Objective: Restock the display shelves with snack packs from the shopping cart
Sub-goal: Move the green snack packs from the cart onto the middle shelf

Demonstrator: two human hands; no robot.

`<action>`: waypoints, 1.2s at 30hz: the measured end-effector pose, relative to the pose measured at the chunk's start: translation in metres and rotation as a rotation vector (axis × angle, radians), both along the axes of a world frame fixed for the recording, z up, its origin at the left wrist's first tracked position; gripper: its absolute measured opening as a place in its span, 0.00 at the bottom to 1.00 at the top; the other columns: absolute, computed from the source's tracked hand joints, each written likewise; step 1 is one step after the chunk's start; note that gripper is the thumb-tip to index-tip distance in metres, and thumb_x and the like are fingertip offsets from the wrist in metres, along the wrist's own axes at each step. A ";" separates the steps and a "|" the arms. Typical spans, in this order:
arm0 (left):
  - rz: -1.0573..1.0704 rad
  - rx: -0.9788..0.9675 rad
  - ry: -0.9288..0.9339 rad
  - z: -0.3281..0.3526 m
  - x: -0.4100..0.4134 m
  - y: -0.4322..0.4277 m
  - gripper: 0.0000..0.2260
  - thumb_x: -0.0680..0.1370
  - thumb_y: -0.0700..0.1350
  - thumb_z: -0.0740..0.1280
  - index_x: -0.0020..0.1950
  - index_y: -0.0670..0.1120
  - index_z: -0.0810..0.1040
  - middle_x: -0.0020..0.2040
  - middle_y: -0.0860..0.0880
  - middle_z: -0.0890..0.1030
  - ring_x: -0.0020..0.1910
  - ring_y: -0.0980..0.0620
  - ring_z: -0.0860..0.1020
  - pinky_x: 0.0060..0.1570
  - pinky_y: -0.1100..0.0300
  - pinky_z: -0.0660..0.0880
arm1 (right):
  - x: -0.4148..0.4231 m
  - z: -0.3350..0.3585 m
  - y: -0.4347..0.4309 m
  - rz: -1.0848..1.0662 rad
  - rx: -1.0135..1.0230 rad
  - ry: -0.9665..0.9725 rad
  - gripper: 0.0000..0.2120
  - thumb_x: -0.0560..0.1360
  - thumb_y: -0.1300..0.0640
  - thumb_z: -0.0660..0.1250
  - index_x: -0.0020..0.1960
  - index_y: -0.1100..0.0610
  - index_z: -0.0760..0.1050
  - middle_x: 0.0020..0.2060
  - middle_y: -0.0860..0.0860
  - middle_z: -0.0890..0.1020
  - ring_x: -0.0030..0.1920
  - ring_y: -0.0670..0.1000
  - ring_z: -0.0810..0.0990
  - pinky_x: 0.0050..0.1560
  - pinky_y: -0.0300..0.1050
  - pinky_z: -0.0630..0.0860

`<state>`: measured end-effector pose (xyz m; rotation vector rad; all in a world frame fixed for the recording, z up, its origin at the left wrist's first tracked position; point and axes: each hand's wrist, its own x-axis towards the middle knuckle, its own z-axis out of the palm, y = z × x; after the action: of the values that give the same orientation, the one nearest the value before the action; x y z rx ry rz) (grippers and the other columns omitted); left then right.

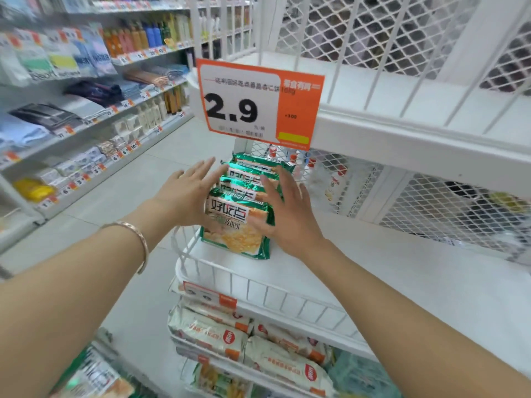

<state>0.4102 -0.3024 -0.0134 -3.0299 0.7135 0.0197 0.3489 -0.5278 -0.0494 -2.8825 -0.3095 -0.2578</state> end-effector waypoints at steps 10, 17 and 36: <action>0.348 -0.167 0.095 0.004 -0.172 0.152 0.33 0.79 0.57 0.67 0.79 0.48 0.60 0.78 0.45 0.63 0.74 0.42 0.66 0.69 0.44 0.68 | -0.136 0.002 0.128 0.178 0.104 0.042 0.25 0.83 0.49 0.59 0.78 0.56 0.62 0.79 0.61 0.55 0.79 0.61 0.52 0.79 0.60 0.48; 0.621 -0.261 0.237 -0.015 -0.291 0.248 0.31 0.78 0.59 0.68 0.76 0.46 0.65 0.72 0.43 0.71 0.68 0.41 0.72 0.65 0.43 0.72 | -0.217 -0.008 0.229 0.252 0.102 0.354 0.24 0.84 0.50 0.58 0.78 0.55 0.61 0.80 0.57 0.55 0.78 0.60 0.58 0.77 0.58 0.53; 0.969 -0.887 0.298 -0.023 -0.407 0.327 0.26 0.77 0.58 0.69 0.71 0.48 0.72 0.67 0.48 0.76 0.64 0.47 0.75 0.64 0.50 0.72 | -0.254 0.001 0.321 0.330 0.332 0.926 0.15 0.77 0.48 0.72 0.40 0.59 0.76 0.35 0.50 0.74 0.31 0.48 0.69 0.36 0.43 0.66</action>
<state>0.0032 0.0247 -0.0361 -3.8487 -1.1220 0.2291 0.0951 -0.2064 -0.0481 -2.2595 -0.4791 0.9482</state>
